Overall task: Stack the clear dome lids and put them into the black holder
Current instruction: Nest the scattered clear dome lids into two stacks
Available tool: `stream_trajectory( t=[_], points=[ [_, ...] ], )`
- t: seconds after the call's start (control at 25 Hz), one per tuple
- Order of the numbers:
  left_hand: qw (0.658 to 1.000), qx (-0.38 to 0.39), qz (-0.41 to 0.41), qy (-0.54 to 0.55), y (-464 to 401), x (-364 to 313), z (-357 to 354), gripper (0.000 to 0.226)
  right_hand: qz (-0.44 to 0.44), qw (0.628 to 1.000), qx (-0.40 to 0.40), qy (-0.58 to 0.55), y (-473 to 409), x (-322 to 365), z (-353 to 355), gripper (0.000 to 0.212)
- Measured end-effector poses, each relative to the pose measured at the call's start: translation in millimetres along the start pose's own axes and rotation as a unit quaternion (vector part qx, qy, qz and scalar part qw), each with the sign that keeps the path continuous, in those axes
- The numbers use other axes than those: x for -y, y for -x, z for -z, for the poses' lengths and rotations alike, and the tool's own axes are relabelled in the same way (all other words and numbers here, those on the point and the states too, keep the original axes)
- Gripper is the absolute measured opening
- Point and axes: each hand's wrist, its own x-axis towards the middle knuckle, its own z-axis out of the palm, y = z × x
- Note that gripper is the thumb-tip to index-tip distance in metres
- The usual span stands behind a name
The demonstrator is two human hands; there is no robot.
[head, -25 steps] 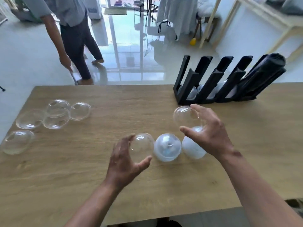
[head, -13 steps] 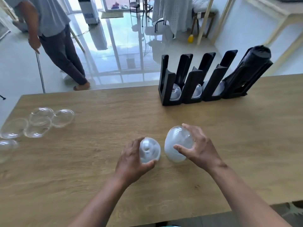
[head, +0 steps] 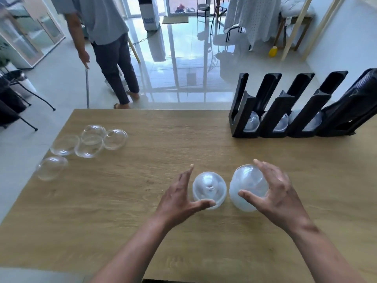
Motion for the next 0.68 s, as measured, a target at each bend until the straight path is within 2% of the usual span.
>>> stream_trajectory(
  t=[0.08,0.2,0.32,0.4,0.52,0.68],
  points=[
    [0.998,-0.057,0.007,0.000,11.3,23.1,23.4,0.108,0.041,0.999,-0.017,0.009,-6.0,21.5,5.0,0.092],
    [0.988,-0.144,0.033,-0.042,30.8,74.2,65.9,0.073,0.109,0.992,-0.055,-0.015,-20.6,72.6,-8.6,0.080],
    [0.971,-0.207,0.088,-0.085,51.0,145.3,124.7,0.051,0.151,0.988,-0.021,-0.039,-38.0,150.7,-68.2,0.064],
    [0.955,-0.250,0.122,-0.099,61.3,190.4,160.4,0.045,0.171,0.983,0.048,-0.040,-51.8,202.0,-120.1,0.057],
    [0.943,-0.275,0.137,-0.130,66.2,242.8,197.5,0.041,0.202,0.971,0.128,-0.006,-82.2,263.7,-189.7,0.058],
    [0.948,-0.254,0.060,-0.182,48.7,280.0,229.6,0.042,0.227,0.960,0.142,0.074,-141.9,333.7,-268.9,0.067]
  ],
)
